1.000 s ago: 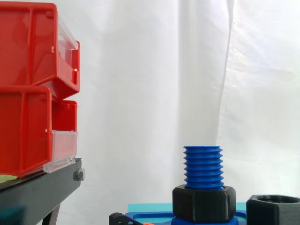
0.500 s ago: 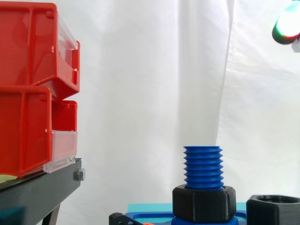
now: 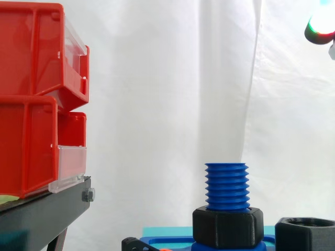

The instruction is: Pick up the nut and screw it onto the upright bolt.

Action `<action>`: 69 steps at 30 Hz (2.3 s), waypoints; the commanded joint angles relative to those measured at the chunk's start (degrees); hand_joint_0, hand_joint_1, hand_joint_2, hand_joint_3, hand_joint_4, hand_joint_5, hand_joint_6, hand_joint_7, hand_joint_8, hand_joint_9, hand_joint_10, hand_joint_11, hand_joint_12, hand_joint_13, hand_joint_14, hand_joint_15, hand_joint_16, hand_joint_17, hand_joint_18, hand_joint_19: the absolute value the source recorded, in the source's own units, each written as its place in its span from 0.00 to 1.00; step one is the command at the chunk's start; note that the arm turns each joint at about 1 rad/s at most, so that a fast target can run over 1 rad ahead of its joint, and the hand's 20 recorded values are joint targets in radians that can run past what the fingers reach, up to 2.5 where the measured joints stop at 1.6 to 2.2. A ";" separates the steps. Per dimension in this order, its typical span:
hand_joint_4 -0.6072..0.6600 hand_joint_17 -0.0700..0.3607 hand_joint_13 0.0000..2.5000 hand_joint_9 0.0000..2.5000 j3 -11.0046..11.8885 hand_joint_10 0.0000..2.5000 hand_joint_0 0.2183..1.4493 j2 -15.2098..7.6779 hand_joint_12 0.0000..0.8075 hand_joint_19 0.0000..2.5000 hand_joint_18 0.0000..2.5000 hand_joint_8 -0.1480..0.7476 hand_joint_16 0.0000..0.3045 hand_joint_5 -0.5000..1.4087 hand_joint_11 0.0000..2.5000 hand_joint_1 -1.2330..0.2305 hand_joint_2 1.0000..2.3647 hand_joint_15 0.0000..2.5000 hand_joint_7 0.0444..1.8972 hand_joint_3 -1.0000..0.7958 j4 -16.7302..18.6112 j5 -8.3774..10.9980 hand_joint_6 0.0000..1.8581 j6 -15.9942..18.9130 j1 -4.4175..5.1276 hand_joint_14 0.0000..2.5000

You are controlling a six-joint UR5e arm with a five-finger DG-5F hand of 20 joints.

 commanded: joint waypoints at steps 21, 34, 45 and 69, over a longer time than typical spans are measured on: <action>0.55 0.46 0.13 0.20 -1.43 0.00 0.18 -1.41 0.50 0.01 0.11 0.51 0.19 0.15 0.00 0.51 0.00 0.00 0.41 0.28 3.99 -3.07 0.27 -4.61 2.01 0.00; 0.62 0.49 0.09 0.18 -1.43 0.00 0.17 -1.41 0.53 0.00 0.05 0.55 0.21 0.14 0.00 0.63 0.00 0.00 0.40 0.28 3.55 -9.49 0.27 -16.92 1.75 0.00; 0.64 0.49 0.11 0.22 -1.35 0.00 0.17 -1.49 0.54 0.00 0.05 0.55 0.21 0.14 0.02 0.64 0.00 0.00 0.41 0.28 1.44 -11.33 0.27 -17.88 1.48 0.00; 0.65 0.44 0.13 0.21 -1.35 0.00 0.20 -7.73 0.49 0.00 0.08 0.51 0.17 0.15 0.01 0.53 0.00 0.00 0.42 0.28 5.31 -12.74 0.27 -27.82 3.33 0.00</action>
